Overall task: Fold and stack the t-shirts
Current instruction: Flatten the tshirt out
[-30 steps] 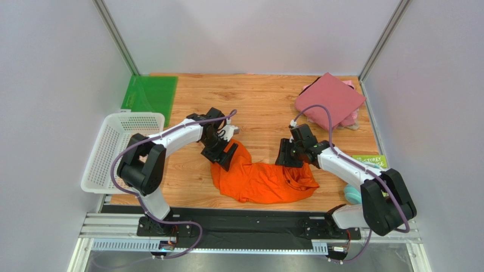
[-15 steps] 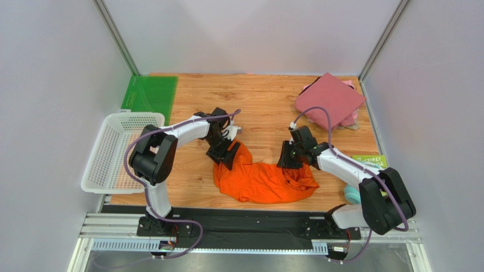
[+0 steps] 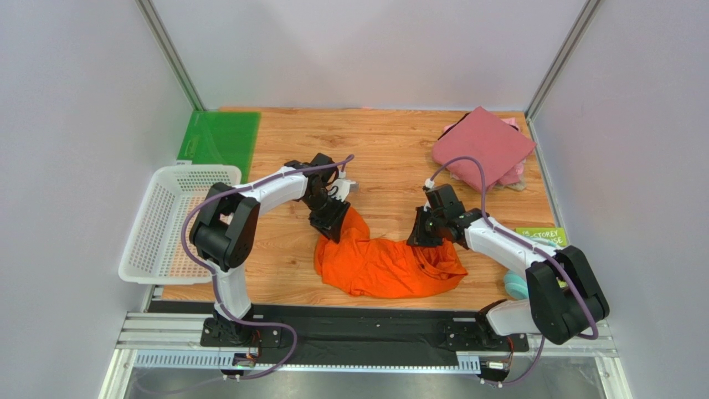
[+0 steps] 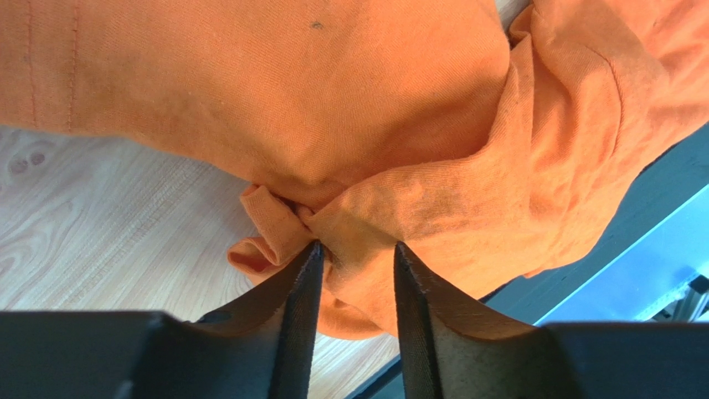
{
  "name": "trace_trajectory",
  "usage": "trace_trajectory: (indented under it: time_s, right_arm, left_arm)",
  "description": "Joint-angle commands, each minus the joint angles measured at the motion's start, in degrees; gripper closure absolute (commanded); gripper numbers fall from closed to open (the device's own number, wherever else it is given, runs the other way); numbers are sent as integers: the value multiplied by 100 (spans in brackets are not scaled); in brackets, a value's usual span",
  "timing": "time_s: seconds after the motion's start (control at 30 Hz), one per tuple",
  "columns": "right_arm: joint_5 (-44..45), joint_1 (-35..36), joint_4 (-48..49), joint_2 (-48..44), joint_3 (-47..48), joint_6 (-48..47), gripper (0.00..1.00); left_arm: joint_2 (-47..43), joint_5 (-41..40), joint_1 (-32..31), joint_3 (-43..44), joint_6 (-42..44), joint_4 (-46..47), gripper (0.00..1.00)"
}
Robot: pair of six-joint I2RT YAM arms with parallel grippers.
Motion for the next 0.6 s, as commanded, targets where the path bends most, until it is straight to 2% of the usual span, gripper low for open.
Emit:
trace_trajectory:
  time_s: [0.0,0.07,0.13,0.23,0.57]
  right_arm:
    - [-108,-18,284,-24,-48,94,98]
    - [-108,-18,275,-32,-48,94,99]
    - [-116,-18,275,-15,-57,94,100]
    - [-143,-27,292,-15,-66,94,100]
    - [-55,-35,100,-330,110,77,100]
  left_arm:
    - [-138,142,3,121,6,-23,62]
    - [-199,134,3,121,-3,-32,66]
    - [-234,72,3,121,-3,-41,75]
    - [-322,-33,3,103,32,-50,100]
    - [-568,-227,38,217,102,-94,100]
